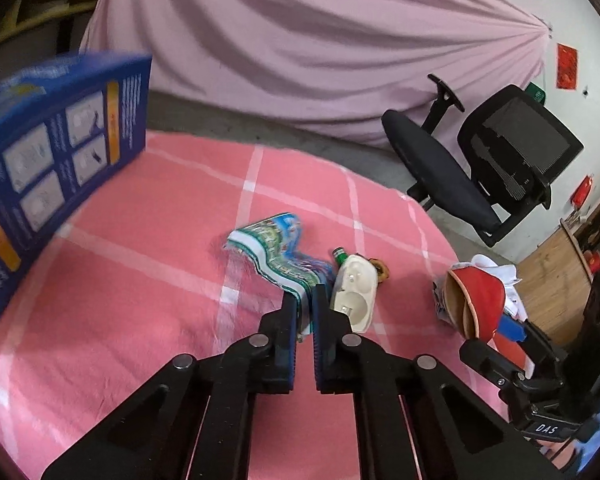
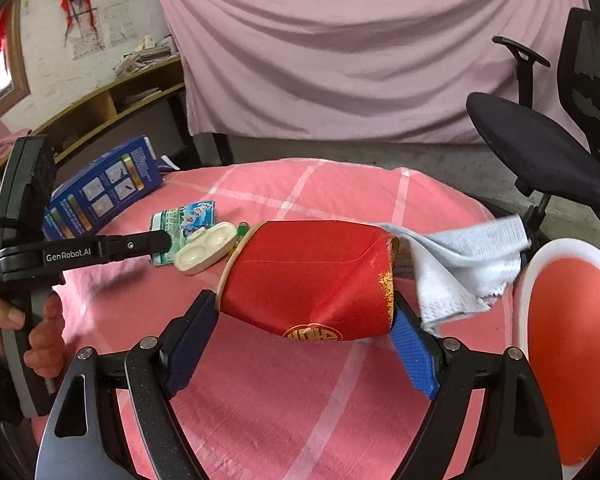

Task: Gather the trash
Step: 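Grasp the red paper cup with the right tool while the left tool grasps the green wrapper, then carry cup and wrapper over the orange bucket and open both tools, then move both tools back over the grey cloth and white case, then grasp the white plastic case with the left tool while the right tool grasps the grey cloth, then carry case and cloth over the orange bucket and open both tools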

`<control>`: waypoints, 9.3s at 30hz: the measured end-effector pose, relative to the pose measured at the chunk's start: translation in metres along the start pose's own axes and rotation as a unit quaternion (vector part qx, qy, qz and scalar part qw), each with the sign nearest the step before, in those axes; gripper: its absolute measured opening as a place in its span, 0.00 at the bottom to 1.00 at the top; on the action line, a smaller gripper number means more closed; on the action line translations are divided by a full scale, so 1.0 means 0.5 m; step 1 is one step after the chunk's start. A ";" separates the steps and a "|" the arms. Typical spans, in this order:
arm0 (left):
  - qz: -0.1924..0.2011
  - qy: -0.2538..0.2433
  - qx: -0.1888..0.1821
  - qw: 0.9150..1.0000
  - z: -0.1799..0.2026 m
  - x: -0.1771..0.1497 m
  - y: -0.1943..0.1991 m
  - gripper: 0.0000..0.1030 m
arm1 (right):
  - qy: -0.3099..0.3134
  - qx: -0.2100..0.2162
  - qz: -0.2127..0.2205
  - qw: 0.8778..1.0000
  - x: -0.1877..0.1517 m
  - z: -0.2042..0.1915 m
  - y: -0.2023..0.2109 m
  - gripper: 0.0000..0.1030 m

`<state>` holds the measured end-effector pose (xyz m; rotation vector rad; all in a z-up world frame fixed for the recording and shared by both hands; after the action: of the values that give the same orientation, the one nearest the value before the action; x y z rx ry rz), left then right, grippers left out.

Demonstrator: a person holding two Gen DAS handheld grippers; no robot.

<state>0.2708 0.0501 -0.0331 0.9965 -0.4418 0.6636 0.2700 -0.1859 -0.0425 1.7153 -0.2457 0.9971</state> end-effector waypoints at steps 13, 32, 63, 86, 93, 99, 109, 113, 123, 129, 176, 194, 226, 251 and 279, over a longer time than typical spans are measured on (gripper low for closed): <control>0.089 -0.103 0.049 0.989 0.094 -0.079 0.080 0.00 | 0.029 -0.004 0.094 0.995 -0.015 -0.027 0.079 0.81; 0.225 -0.254 -0.031 0.940 0.364 -0.079 0.097 0.01 | -0.059 -0.143 0.317 0.936 -0.042 0.117 0.274 0.81; 0.071 -0.275 -0.179 0.942 0.646 -0.062 -0.179 0.01 | -0.241 -0.224 0.229 0.916 -0.145 0.397 0.293 0.81; -0.056 -0.150 -0.178 0.971 0.575 -0.023 -0.286 0.10 | -0.277 -0.211 0.158 0.924 -0.160 0.429 0.253 0.82; -0.040 -0.152 -0.175 0.972 0.568 -0.019 -0.267 0.16 | -0.276 -0.213 0.165 0.923 -0.158 0.428 0.255 0.82; -0.007 -0.163 -0.160 0.974 0.554 -0.018 -0.227 0.25 | -0.264 -0.217 0.189 0.920 -0.146 0.413 0.271 0.84; 0.083 -0.173 -0.102 0.976 0.484 -0.010 -0.112 0.39 | -0.224 -0.221 0.255 0.914 -0.101 0.344 0.293 1.00; 0.124 -0.173 -0.073 0.974 0.444 -0.012 -0.058 0.57 | -0.203 -0.213 0.281 0.913 -0.081 0.302 0.297 1.00; 0.235 -0.165 0.020 0.958 0.327 -0.023 0.066 0.98 | -0.102 -0.178 0.345 0.916 -0.028 0.157 0.284 1.00; 0.268 -0.166 0.068 0.947 0.252 -0.049 0.111 0.98 | -0.055 -0.156 0.360 0.918 -0.016 0.084 0.267 1.00; -0.038 -0.180 0.063 0.981 0.097 -0.043 -0.104 0.76 | -0.055 -0.076 0.008 0.996 0.034 0.069 -0.047 1.00; -0.081 -0.140 0.051 0.985 0.080 -0.019 -0.137 0.24 | -0.051 -0.065 -0.069 0.994 0.024 0.078 -0.101 0.89; 0.032 -0.116 0.066 0.991 0.126 -0.059 -0.018 0.24 | -0.063 -0.023 0.000 0.998 0.022 0.064 -0.039 0.15; 0.213 -0.270 -0.051 0.938 0.450 -0.054 0.029 0.24 | -0.171 -0.118 0.362 0.909 -0.046 0.211 0.316 0.18; 0.042 -0.290 -0.124 0.948 0.655 -0.104 -0.223 0.24 | -0.272 -0.240 0.232 0.903 -0.142 0.413 0.302 0.19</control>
<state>0.2958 -0.2944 0.0235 0.9252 -1.0651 0.3652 0.2367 -0.4461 -0.0016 1.4583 -1.2108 0.6730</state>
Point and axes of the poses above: each gripper's, at about its wrist camera, not at the fingertips, and y roughly against the way its jaws point, z to its right, x to its top, the point moved 1 cm from there along -y, roughly the way its jaws point, and after that the axes turned 6 degrees about -x, right-handed, at the moved point
